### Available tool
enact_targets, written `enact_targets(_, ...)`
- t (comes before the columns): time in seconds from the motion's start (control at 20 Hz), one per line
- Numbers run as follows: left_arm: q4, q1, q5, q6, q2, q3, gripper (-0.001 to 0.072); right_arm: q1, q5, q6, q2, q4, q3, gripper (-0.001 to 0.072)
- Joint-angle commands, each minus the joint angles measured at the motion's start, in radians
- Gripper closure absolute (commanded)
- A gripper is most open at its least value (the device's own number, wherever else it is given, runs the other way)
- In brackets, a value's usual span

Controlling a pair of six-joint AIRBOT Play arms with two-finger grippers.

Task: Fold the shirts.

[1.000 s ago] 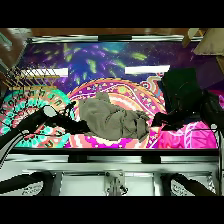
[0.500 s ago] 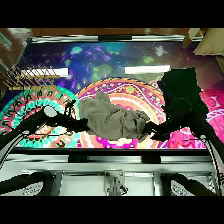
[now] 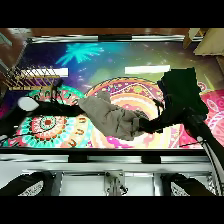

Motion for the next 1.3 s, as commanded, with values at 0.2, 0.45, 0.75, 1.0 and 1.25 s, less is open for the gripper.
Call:
enact_targets(0.2,0.002,0.278,0.006,0.054,0.3,0.663,0.0674,-0.115,0.272,-0.143,0.385,-0.043,0.653,0.0642)
enact_targets(0.45,0.051,0.435,0.014,0.035,0.378,0.851,0.0674,-0.13,0.398,-0.118,0.511,-0.068,0.839,0.0642)
enact_targets(0.75,0.182,0.486,-0.298,-0.097,0.366,0.743,0.0674,-0.13,-0.179,0.021,0.454,-0.308,0.813,0.0642)
enact_targets(1.0,0.132,0.465,-0.352,-0.096,0.36,0.264,0.0673,-0.129,-0.333,0.038,0.402,-0.353,0.41,0.0641)
enact_targets(1.25,0.039,0.297,-0.066,-0.04,0.288,-0.164,0.0673,-0.129,0.217,0.182,0.402,-0.367,0.043,0.0642)
